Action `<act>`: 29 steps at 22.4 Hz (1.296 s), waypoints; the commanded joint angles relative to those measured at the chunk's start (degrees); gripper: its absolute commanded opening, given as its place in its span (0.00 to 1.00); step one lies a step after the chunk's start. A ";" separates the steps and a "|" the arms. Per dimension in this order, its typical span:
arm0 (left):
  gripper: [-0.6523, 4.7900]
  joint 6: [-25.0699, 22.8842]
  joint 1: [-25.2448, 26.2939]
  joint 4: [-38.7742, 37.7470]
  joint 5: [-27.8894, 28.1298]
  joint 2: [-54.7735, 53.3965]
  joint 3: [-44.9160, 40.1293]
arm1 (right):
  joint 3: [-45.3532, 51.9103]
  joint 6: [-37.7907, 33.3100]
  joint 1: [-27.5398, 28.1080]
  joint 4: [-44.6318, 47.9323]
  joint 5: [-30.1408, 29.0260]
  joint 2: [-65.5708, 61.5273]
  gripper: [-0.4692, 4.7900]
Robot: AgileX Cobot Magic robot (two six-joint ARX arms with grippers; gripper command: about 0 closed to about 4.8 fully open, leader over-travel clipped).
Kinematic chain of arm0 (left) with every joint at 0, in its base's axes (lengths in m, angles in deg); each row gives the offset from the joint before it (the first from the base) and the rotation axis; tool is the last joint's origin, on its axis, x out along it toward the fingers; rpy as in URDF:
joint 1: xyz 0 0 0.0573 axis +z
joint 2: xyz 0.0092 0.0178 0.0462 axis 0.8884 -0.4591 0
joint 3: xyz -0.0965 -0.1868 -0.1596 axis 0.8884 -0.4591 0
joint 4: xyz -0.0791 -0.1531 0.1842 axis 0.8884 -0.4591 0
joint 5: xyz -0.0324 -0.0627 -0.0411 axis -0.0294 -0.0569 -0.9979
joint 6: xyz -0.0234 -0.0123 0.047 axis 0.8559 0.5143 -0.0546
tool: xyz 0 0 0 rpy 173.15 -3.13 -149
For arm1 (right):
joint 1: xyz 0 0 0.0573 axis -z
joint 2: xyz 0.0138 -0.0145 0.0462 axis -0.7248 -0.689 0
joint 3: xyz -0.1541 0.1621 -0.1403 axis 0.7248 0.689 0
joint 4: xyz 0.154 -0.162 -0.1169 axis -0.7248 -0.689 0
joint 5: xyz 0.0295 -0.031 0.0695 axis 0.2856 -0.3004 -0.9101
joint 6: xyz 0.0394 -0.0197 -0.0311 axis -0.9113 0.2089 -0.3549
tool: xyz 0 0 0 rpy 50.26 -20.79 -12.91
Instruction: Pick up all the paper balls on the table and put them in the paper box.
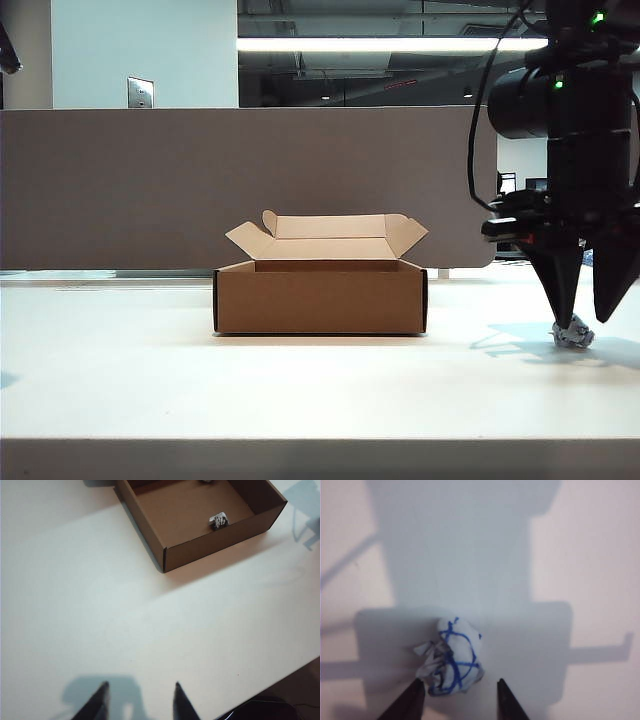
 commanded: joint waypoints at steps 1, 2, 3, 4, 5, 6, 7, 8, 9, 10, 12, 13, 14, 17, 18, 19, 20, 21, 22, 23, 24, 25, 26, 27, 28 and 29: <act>0.41 0.15 -0.02 0.31 0.17 0.13 -0.15 | 0.70 -0.26 0.00 2.32 0.02 0.26 0.46; 0.41 0.13 -0.02 0.31 0.17 0.13 -0.15 | 0.68 -0.26 0.00 2.64 0.04 0.26 0.46; 0.41 0.13 -0.02 0.28 0.17 0.13 -0.15 | 0.68 -0.26 0.00 3.23 -0.13 0.26 0.46; 0.41 0.13 -0.02 0.26 0.17 0.13 -0.15 | 0.68 -0.26 0.00 3.32 -0.15 0.26 0.46; 0.41 0.13 -0.02 0.24 0.17 0.13 -0.15 | 0.70 -0.26 0.00 3.34 -0.39 0.22 0.46; 0.41 0.13 -0.02 0.20 0.17 0.13 -0.15 | 0.70 -0.26 0.00 3.41 -0.42 0.07 0.46; 0.41 0.13 -0.02 0.17 0.17 0.13 -0.15 | 0.70 -0.26 0.00 3.48 -1.03 -0.24 0.46; 0.41 0.13 -0.02 0.17 0.20 0.13 -0.15 | 0.70 -0.26 0.00 3.54 -1.07 -0.50 0.46; 0.41 0.13 -0.02 0.13 0.17 0.13 -0.15 | 0.72 -0.26 0.00 3.58 -1.27 -0.85 0.39; 0.41 0.13 -0.02 0.13 0.17 0.11 -0.15 | 0.72 -0.24 0.00 3.56 -1.27 -0.87 0.35; 0.41 0.11 -0.02 -0.04 0.17 0.11 -0.17 | 0.70 -0.24 0.00 3.91 -1.42 -0.85 0.28; 0.41 0.11 -0.02 -0.04 0.17 0.13 -0.15 | 0.70 -0.24 0.00 3.89 -1.42 -0.85 0.26; 0.41 0.09 -0.02 -0.07 0.17 0.13 -0.17 | 0.70 -0.22 0.00 3.89 -1.42 -0.85 0.26; 0.41 -0.04 -0.02 -0.04 0.17 0.13 -0.15 | -0.07 -0.15 0.00 3.80 -1.53 -0.46 0.25; 0.41 -0.11 -0.02 -0.02 0.20 0.13 -0.15 | -1.05 -0.13 0.00 3.61 -2.10 0.07 0.25; 0.41 -0.28 -0.02 0.11 0.17 0.11 -0.15 | -3.10 -0.17 0.00 3.54 -3.45 1.18 0.25; 0.41 -0.26 -0.02 0.24 0.17 0.13 -0.15 | -4.46 -0.20 -0.09 3.69 -4.70 1.70 0.25; 0.41 -0.26 -0.02 0.74 0.17 0.11 -0.17 | -8.41 -0.85 -0.50 4.02 -7.78 2.29 0.25; 0.41 -0.26 -0.02 1.05 0.15 0.11 -0.15 | -10.84 -1.16 -1.05 4.22 -8.70 2.29 0.25; 0.41 -0.26 -0.02 1.60 0.15 0.11 -0.15 | -14.34 -1.16 -1.95 5.70 -9.94 2.05 0.25; 0.41 -0.26 -0.02 1.73 0.15 0.11 -0.15 | -16.09 -1.29 -2.71 6.88 -10.29 1.88 0.25; 0.41 -0.28 -0.02 1.73 0.15 0.11 -0.15 | -18.29 -1.49 -4.11 8.07 -10.47 1.36 0.25; 0.41 -0.28 -0.02 1.70 0.17 0.11 -0.15 | -19.96 -1.53 -5.05 8.63 -10.75 0.57 0.25; 0.41 -0.48 -0.02 1.79 0.15 0.11 -0.15 | -21.70 -1.49 -6.32 9.27 -12.09 -0.79 0.28; 0.41 -0.48 -0.02 1.92 0.17 0.11 -0.15 | -22.43 -1.49 -6.93 9.94 -13.16 -1.62 0.38; 0.41 -0.48 -0.02 2.10 0.17 0.11 -0.15 | -23.06 -1.60 -7.74 11.39 -14.38 -2.80 0.51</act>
